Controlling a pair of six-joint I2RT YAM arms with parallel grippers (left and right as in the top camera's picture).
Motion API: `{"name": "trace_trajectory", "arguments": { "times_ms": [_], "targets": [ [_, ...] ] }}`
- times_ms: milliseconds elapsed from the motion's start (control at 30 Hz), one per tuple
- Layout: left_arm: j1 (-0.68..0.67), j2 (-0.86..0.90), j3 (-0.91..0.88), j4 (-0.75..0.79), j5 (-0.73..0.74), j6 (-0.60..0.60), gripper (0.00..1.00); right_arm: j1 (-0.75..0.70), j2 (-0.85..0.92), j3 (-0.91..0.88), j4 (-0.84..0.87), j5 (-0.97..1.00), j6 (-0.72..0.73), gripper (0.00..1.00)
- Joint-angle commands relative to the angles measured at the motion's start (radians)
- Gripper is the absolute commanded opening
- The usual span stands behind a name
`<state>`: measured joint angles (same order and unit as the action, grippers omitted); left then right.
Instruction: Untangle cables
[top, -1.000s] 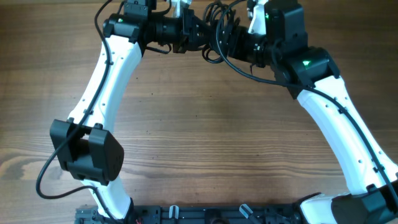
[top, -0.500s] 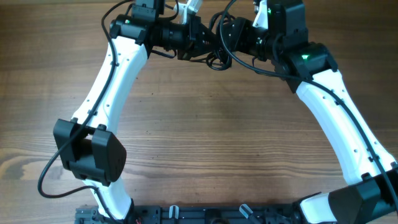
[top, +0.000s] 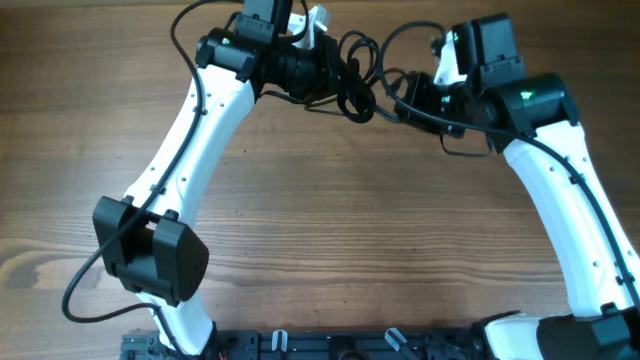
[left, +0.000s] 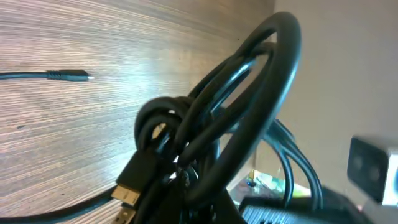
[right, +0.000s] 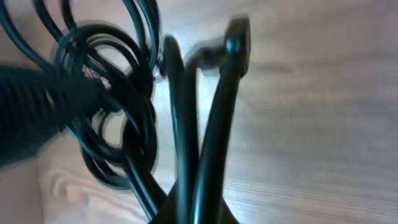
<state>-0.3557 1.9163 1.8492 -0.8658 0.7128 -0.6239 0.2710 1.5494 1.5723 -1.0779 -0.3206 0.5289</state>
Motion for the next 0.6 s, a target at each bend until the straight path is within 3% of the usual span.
{"name": "trace_trajectory", "arguments": {
  "times_ms": [0, 100, 167, 267, 433, 567],
  "targets": [
    [0.083, -0.024, 0.014, 0.048, -0.275, -0.147, 0.04, -0.022, -0.042, -0.012, -0.108, 0.028, -0.109, 0.04],
    [0.081, -0.024, 0.014, 0.050, -0.117, -0.371, 0.04, -0.021, -0.041, -0.013, -0.024, -0.003, -0.079, 0.04],
    [0.081, -0.024, 0.014, 0.103, 0.023, -0.409, 0.04, -0.022, -0.039, -0.013, 0.023, -0.016, -0.071, 0.04],
    [0.081, -0.024, 0.014, 0.148, 0.152, -0.395, 0.04, -0.022, -0.035, -0.013, 0.108, -0.023, -0.025, 0.04],
    [0.076, -0.024, 0.014, 0.146, 0.288, -0.187, 0.04, -0.024, -0.035, -0.013, 0.278, -0.029, 0.025, 0.04],
    [0.045, -0.024, 0.014, 0.145, 0.335, -0.168, 0.04, -0.018, -0.019, -0.013, 0.369, -0.040, 0.072, 0.04]
  ]
}}
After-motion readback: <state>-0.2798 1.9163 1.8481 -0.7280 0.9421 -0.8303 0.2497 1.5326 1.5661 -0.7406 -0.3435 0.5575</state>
